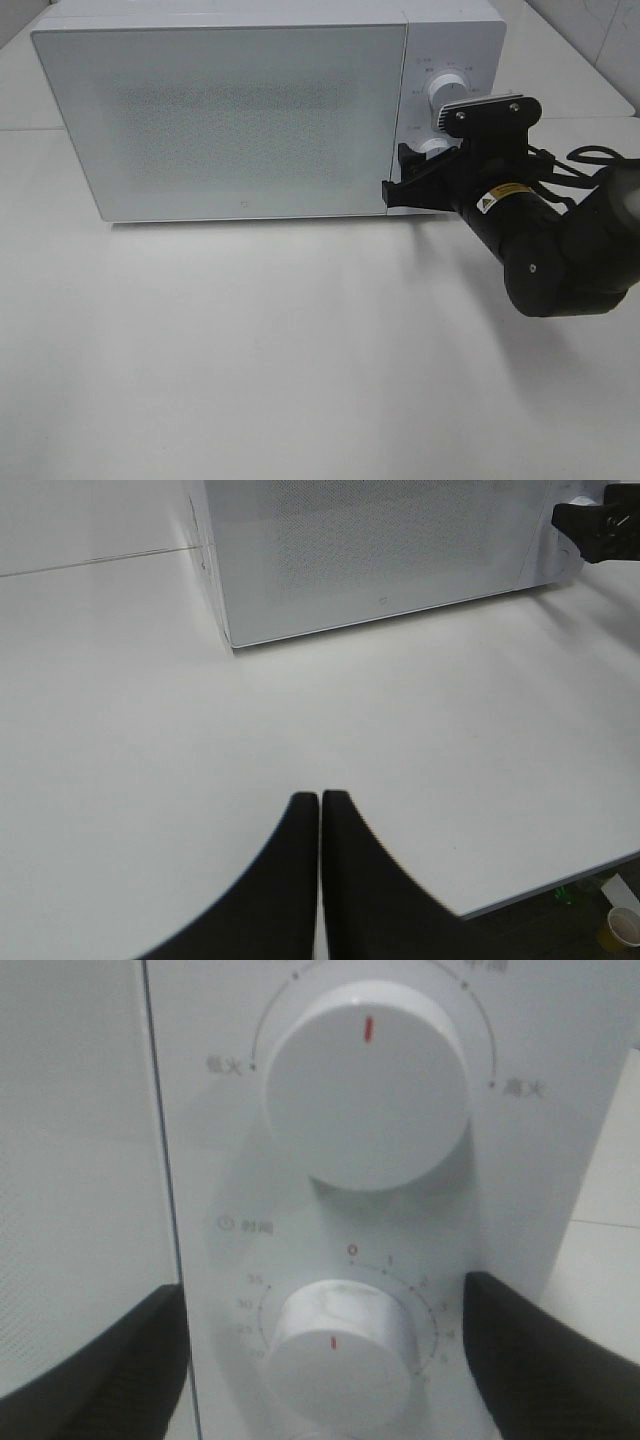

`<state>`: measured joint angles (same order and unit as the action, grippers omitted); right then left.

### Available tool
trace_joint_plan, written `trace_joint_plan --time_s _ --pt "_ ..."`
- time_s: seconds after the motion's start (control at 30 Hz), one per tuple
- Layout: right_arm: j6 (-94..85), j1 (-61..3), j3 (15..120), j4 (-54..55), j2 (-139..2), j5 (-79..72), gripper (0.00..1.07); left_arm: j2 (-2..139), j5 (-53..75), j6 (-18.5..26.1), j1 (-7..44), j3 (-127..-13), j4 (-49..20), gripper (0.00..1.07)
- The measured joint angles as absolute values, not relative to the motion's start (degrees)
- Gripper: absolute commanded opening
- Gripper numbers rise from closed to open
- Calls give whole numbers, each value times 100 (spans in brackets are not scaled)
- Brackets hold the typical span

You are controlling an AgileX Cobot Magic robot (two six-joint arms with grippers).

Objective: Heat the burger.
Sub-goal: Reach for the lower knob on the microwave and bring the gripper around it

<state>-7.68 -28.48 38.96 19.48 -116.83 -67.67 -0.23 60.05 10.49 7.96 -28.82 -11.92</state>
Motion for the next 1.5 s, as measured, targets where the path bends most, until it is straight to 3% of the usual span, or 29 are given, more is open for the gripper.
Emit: trace_joint_plan --time_s 0.27,0.63,0.67,0.7,0.77,0.8,0.83,0.9,0.97,1.27,1.5 --pt "-768 -2848 3908 2023 -11877 -6755 70 -23 6005 1049 796 -2882 -1197 0" --pt "-768 -2848 3908 2017 -11877 -6881 51 -23 6005 1049 796 -2882 -1197 0" --pt "-768 -2848 3908 2017 -11877 -6881 44 -23 6005 1049 796 -2882 -1197 0" --pt "-768 -2848 3908 2017 -11877 -6881 44 -23 6005 1049 796 -2882 -1197 0" --pt "-768 -2848 3908 2011 -11877 -6881 31 -23 6005 1049 796 -2882 -1197 0" --pt "-768 -2848 3908 2011 -11877 -6881 31 -23 6005 1049 796 -2882 -1197 0" --pt "-756 -2848 3908 2005 -11877 -6881 19 -23 6005 1049 796 -2882 -1197 0" --pt "-756 -2848 3908 2005 -11877 -6881 14 -23 6005 1049 796 -2882 -1197 0" --pt "-756 -2848 3908 2005 -11877 -6881 1 -23 6005 1049 796 -2882 -1197 0" --pt "-636 -2848 3908 2005 -11877 -6881 0 -23 6005 1049 796 -2882 -1197 0" --pt "636 -2848 3908 2000 -11877 -6881 0 -23 6005 1049 796 -2882 -1197 0"
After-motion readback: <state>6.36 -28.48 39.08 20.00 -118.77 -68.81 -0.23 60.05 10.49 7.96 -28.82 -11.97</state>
